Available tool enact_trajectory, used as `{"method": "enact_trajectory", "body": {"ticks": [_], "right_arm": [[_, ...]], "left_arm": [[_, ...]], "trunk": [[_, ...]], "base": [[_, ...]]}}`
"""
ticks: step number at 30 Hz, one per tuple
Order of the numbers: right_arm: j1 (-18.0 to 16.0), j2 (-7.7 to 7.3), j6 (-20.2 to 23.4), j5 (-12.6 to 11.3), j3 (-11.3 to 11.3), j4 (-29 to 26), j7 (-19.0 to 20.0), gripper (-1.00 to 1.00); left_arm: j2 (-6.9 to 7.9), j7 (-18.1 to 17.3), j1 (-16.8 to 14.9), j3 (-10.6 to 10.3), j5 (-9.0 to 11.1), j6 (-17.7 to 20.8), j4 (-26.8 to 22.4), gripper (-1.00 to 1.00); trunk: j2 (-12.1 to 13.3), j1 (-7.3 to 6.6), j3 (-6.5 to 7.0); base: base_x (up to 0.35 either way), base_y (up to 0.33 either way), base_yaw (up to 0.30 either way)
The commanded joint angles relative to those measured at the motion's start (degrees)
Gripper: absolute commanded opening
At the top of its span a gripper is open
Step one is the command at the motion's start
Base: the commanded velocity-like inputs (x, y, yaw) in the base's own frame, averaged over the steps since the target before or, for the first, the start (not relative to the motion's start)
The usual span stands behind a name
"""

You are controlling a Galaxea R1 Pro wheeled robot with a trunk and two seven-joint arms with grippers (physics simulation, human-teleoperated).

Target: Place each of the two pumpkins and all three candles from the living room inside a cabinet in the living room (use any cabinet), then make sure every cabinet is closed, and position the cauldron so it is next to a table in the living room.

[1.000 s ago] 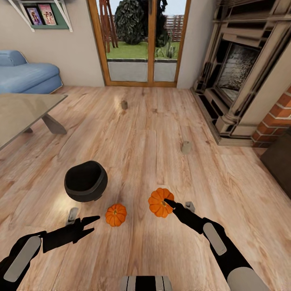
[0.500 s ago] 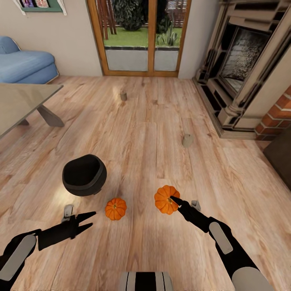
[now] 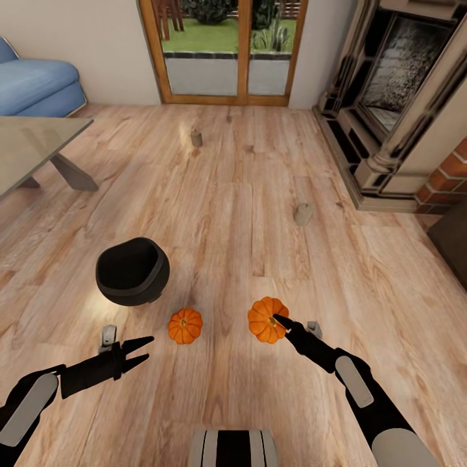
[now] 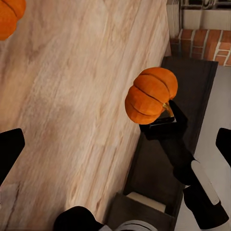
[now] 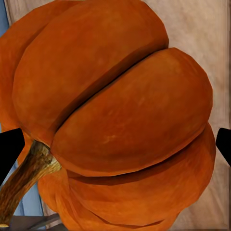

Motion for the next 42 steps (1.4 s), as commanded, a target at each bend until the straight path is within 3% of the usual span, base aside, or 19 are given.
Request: {"method": "enact_trajectory", "body": {"ticks": [1, 6, 20, 42], "right_arm": [[0.0, 0.02, 0.5, -0.5, -0.1, 0.0, 0.1, -1.00], [0.0, 0.04, 0.3, -0.4, -0.1, -0.1, 0.1, -1.00], [0.0, 0.06, 0.2, 0.1, -0.1, -0.1, -0.1, -1.00], [0.0, 0.03, 0.2, 0.2, -0.1, -0.1, 0.0, -1.00]], "left_arm": [[0.00, -0.2, 0.0, 0.1, 0.0, 0.3, 0.0, 1.00], [0.11, -0.2, 0.0, 0.1, 0.1, 0.3, -0.1, 1.00], [0.14, -0.2, 0.0, 0.1, 0.4, 0.3, 0.0, 1.00], [0.27, -0.2, 0.0, 0.1, 0.4, 0.4, 0.1, 1.00]], "trunk": [[0.0, 0.01, -0.26], [-0.1, 0.14, -1.37], [-0.1, 0.14, -1.37], [-0.1, 0.14, -1.37]], "base": [[0.000, 0.000, 0.000], [0.000, 0.000, 0.000], [0.008, 0.000, 0.000], [0.129, -0.009, 0.000]]}}
